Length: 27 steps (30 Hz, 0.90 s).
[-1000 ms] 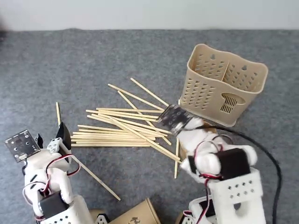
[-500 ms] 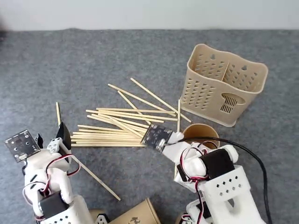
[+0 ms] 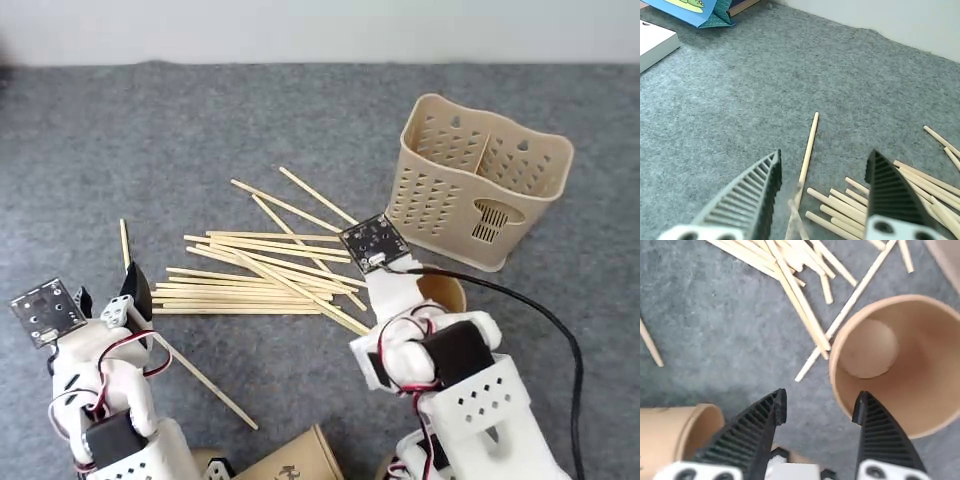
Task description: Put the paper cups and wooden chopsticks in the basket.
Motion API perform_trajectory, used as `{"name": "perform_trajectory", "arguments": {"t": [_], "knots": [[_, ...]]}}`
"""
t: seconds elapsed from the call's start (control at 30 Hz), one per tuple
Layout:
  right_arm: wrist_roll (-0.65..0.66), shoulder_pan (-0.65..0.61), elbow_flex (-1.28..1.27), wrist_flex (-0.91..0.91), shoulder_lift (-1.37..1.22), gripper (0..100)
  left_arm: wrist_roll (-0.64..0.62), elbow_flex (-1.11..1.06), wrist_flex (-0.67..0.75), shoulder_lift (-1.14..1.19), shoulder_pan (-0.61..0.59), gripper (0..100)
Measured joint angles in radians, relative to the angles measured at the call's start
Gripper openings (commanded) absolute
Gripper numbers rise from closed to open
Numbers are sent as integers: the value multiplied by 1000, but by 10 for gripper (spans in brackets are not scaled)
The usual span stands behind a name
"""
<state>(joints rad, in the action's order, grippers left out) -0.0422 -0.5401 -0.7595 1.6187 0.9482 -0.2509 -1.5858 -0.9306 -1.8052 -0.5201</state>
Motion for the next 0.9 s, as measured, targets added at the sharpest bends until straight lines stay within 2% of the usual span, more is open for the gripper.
{"name": "perform_trajectory", "arguments": {"t": [0.23,0.4,0.67,0.73,0.9], "knots": [[-215,-161,95,127,0,231,0,0,0,0,0,263],[-396,-302,110,132,0,230,0,0,0,0,0,263],[-663,-618,106,132,0,230,0,0,0,0,0,263],[-689,-661,78,127,0,230,0,0,0,0,0,263],[-701,-680,-14,78,-2,217,0,0,0,0,0,263]]}}
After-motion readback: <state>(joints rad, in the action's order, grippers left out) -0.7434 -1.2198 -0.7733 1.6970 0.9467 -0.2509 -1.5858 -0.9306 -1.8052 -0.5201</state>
